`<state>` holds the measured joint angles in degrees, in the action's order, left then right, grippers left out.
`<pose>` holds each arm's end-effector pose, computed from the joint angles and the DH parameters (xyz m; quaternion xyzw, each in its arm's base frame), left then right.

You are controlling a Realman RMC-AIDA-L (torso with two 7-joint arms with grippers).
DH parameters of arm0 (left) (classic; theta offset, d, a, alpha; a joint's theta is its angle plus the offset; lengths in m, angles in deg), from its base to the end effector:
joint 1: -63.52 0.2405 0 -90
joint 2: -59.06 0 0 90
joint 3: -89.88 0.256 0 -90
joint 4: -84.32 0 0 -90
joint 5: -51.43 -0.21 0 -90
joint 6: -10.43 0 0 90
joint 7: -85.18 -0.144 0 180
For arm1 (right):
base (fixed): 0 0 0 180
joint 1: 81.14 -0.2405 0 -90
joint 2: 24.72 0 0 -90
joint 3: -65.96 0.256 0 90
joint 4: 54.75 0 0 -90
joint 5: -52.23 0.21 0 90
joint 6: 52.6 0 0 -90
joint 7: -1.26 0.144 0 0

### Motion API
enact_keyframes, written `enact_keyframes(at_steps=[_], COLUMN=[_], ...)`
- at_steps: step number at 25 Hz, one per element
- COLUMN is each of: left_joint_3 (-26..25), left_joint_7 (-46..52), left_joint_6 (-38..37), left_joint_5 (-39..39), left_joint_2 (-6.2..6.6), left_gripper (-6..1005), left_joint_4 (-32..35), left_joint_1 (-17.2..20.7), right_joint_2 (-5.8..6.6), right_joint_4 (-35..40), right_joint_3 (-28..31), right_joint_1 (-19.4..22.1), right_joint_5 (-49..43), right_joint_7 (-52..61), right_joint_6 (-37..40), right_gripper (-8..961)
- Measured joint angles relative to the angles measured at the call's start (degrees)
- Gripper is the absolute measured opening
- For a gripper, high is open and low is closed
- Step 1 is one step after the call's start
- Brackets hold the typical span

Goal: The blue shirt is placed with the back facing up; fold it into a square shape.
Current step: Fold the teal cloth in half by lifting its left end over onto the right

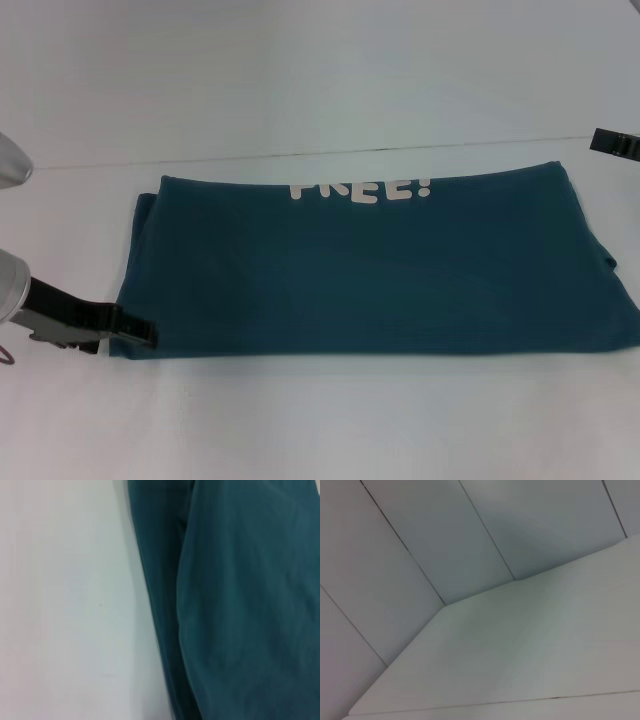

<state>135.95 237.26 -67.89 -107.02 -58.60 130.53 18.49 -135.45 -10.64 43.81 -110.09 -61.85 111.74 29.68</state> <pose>-0.2624 0.3969 0.0181 -0.7743 -0.5909 0.0797 0.2122 0.3161 0.3635 0.1334 -0.7801 0.4506 0.3151 0.2985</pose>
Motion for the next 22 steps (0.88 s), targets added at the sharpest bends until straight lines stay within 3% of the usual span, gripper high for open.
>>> enact_keyframes(at_steps=[22], left_joint_3=[0.51], left_joint_7=[0.41], left_joint_6=[0.30], left_joint_5=[-0.55], left_joint_2=[-0.53], left_gripper=[877], left_joint_4=[-1.20], left_joint_1=[-0.10], right_joint_2=[0.07], right_joint_4=[0.14], right_joint_3=[0.00], right_joint_1=[0.04], right_joint_5=[0.00], right_joint_7=[0.00], right_joint_6=[0.17], right_gripper=[904])
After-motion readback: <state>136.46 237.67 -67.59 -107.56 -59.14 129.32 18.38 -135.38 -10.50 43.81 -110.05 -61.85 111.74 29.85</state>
